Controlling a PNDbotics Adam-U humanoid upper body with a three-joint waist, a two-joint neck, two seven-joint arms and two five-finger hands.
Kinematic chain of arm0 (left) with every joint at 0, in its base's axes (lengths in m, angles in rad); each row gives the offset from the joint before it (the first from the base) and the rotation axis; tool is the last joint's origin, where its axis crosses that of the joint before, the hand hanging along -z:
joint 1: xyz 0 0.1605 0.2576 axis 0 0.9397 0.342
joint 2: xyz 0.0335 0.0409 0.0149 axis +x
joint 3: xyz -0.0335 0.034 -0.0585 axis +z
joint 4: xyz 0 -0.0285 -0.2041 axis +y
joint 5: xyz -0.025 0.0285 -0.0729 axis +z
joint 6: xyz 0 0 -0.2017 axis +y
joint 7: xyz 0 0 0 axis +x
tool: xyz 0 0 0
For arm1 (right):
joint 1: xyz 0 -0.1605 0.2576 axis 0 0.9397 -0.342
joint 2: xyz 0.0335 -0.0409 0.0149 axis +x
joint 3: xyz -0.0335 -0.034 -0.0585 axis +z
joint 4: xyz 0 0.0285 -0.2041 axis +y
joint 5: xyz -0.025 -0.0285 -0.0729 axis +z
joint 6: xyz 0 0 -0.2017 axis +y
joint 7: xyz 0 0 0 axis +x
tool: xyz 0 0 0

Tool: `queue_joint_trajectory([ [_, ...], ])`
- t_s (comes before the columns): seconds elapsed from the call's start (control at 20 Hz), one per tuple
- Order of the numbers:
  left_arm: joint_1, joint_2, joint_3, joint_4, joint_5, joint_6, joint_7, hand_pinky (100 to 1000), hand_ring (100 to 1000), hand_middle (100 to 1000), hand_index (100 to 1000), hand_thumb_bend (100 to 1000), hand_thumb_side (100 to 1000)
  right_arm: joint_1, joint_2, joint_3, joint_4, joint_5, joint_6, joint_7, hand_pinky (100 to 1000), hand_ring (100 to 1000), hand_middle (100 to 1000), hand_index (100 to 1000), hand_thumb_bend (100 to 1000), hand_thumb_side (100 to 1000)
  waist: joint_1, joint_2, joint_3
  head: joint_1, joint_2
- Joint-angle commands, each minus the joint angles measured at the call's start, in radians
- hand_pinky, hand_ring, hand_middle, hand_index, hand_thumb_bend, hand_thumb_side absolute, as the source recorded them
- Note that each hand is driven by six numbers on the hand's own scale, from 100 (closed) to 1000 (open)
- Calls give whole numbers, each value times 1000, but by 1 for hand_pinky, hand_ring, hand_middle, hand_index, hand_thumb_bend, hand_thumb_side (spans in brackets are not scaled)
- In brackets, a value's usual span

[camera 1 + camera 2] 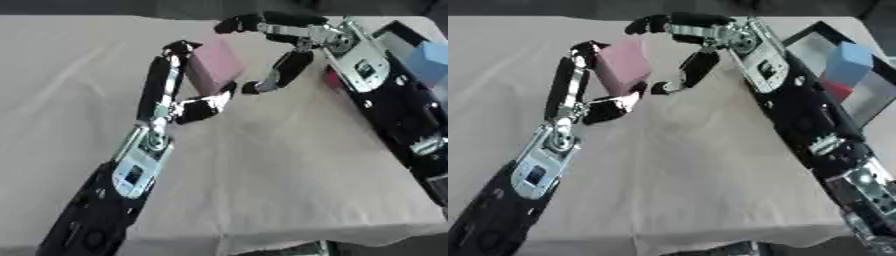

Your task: Pick up the objects with one hand, pass them to the other hand, and then place them into the box on the other side of the table.

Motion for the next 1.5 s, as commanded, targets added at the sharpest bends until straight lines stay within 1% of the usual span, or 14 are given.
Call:
queue_joint_trajectory([
  [0.05,-12,5,-7,-12,2,-8,-1,583,431,338,364,100,142,-16,-25,-13,-9,-2,-12,6,1000,1000,1000,1000,440,257,1,-15,-2,-1,3],
  [0.25,-19,1,-5,-5,-18,-9,-25,584,433,339,364,100,126,-19,-20,-7,-17,-18,-24,28,1000,1000,1000,1000,440,247,1,-15,-1,-1,4],
  [0.3,-20,0,-4,-5,-23,-9,-30,584,433,339,364,100,123,-21,-18,-6,-18,-22,-24,31,1000,1000,1000,1000,427,256,2,-15,-1,-2,4],
  [0.45,-20,-4,-5,-2,-37,-11,-46,584,434,339,364,100,111,-25,-14,-7,-20,-30,-22,30,1000,1000,1000,1000,440,236,2,-14,0,-3,3],
  [0.65,-18,-8,-8,4,-47,-15,-66,583,433,339,364,100,107,-29,-12,-7,-22,-37,-19,26,1000,1000,1000,1000,426,227,1,-13,2,-3,6],
  [1.0,-21,-12,-9,3,-51,-15,-79,584,434,339,365,100,103,-31,-4,-1,-22,-38,-16,29,1000,1000,1000,1000,392,225,1,-13,4,-5,4],
  [1.5,-31,-16,-7,-4,-54,-16,-73,583,433,338,364,100,100,-31,8,3,-5,-20,-25,50,1000,1000,1000,1000,391,226,1,-13,6,-4,1],
])
